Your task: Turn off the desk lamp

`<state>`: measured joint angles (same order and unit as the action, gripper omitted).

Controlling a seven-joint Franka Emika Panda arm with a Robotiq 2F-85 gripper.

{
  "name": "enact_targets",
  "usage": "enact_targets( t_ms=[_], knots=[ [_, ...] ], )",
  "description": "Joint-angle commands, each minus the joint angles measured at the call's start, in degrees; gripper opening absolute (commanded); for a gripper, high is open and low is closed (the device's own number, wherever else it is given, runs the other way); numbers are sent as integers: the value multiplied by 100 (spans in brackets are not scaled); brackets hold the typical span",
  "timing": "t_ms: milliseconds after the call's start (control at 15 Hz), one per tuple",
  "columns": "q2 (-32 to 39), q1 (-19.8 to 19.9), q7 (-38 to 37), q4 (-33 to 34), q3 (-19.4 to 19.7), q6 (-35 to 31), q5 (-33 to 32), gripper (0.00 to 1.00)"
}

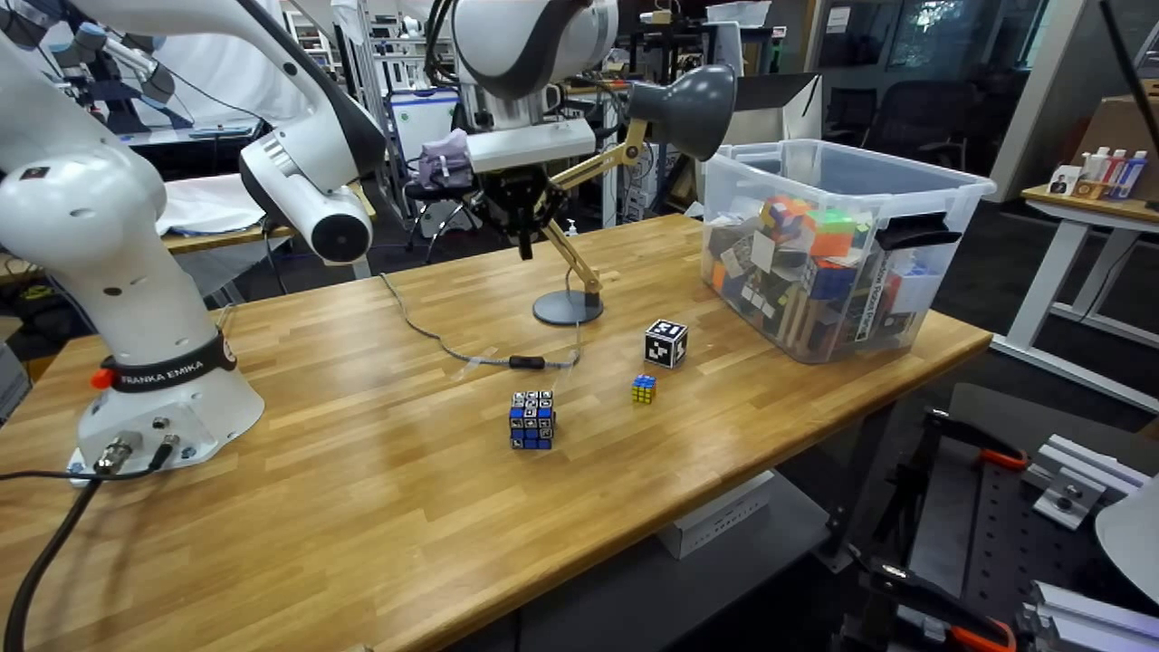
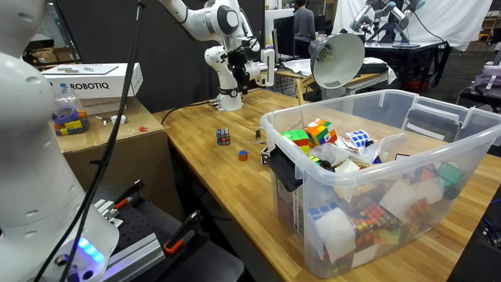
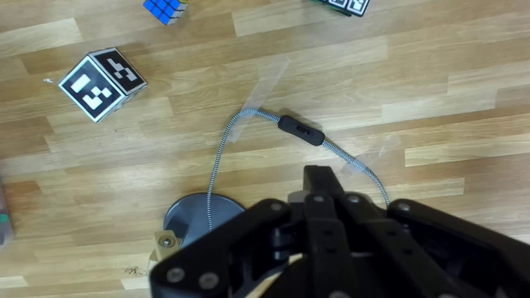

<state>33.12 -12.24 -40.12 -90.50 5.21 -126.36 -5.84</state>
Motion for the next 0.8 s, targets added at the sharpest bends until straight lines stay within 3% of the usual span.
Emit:
enact_targets(
  t_ms=[0, 333, 733],
  knots=[
    [-988, -105, -126, -1189, 48, -426, -394, 0],
    [-1998, -11, -347, -2325, -93, -830, -832, 0],
    [-2761, 180, -89, -3464, -348, -1841, -661, 0]
  ],
)
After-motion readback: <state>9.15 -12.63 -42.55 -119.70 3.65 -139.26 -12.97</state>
